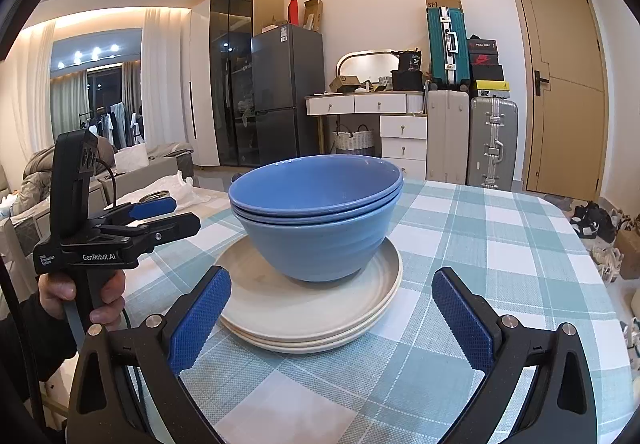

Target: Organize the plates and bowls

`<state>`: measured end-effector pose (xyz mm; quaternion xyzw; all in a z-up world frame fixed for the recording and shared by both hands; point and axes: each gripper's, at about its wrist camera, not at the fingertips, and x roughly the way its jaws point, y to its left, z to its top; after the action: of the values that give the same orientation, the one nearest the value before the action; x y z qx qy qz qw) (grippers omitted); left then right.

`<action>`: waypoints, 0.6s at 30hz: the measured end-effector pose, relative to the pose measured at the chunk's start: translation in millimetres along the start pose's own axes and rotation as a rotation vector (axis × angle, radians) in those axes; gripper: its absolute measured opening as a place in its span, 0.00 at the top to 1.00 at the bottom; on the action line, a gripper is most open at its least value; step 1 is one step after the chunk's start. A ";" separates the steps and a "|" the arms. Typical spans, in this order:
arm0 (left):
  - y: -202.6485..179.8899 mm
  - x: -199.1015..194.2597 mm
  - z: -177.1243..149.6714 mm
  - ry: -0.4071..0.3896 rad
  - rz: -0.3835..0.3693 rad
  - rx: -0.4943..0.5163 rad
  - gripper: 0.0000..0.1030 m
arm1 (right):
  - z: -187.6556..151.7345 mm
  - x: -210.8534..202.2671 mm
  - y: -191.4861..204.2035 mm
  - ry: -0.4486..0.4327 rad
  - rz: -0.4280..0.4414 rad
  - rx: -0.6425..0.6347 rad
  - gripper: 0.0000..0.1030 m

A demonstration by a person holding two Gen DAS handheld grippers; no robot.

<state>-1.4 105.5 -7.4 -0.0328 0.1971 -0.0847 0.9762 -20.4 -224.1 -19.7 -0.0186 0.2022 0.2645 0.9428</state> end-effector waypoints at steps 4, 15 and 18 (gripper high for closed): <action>-0.5 -1.3 -0.2 -0.001 -0.002 -0.003 0.02 | 0.0 -1.3 0.9 0.000 -0.002 0.000 0.00; -2.1 -1.4 -0.5 -0.001 -0.003 -0.001 0.02 | 0.1 -1.4 0.9 0.001 0.000 0.002 0.00; -2.2 -1.2 -0.6 -0.001 -0.003 0.000 0.02 | 0.1 -1.5 1.2 0.000 0.000 0.001 0.00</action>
<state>-3.0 103.5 -7.3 -0.0333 0.1966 -0.0860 0.9761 -22.2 -223.8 -18.9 -0.0183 0.2022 0.2644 0.9428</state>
